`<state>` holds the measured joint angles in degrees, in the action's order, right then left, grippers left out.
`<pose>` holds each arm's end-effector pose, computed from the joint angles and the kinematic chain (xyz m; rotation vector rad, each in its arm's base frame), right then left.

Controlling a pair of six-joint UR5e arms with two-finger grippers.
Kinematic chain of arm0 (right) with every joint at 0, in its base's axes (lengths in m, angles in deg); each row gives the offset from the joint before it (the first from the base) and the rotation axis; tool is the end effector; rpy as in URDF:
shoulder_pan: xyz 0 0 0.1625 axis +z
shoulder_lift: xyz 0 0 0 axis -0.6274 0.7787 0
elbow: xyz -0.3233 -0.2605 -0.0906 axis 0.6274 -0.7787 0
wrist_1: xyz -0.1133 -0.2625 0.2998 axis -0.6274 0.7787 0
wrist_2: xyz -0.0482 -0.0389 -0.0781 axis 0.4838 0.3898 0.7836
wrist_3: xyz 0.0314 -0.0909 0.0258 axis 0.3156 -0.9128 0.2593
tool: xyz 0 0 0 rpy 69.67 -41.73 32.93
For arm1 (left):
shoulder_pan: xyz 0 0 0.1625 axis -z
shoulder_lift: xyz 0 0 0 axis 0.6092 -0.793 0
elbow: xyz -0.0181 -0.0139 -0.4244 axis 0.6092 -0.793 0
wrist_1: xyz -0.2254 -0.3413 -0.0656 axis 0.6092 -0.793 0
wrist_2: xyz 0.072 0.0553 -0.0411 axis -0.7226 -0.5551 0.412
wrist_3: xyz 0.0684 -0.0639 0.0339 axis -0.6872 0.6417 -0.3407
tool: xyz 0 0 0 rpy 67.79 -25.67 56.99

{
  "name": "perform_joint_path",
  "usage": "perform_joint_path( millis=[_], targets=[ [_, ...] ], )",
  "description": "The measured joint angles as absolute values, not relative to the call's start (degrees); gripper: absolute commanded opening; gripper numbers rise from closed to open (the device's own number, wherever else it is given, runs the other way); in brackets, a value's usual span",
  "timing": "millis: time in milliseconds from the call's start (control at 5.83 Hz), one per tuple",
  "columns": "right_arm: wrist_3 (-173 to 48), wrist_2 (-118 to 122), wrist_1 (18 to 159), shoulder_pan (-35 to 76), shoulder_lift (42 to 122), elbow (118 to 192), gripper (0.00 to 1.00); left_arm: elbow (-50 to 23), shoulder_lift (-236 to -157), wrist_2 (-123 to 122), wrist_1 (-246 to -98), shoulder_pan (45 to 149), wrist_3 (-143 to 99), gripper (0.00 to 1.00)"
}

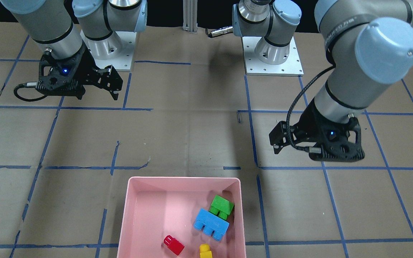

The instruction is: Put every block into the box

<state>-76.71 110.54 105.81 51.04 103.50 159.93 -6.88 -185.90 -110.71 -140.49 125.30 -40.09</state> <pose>0.1397 -0.4769 0.4393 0.0754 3.0690 0.0617 -0.1135 -0.5665 0.4654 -0.0357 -3.1211 0.0670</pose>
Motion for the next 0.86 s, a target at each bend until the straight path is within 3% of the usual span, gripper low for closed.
perform_joint_path(
  millis=[858],
  targets=[
    [-76.6,110.5,105.8,51.1,103.7,159.9,1.00,-12.0,-179.4,-112.8,-140.8,125.6,-40.1,0.99]
  ],
)
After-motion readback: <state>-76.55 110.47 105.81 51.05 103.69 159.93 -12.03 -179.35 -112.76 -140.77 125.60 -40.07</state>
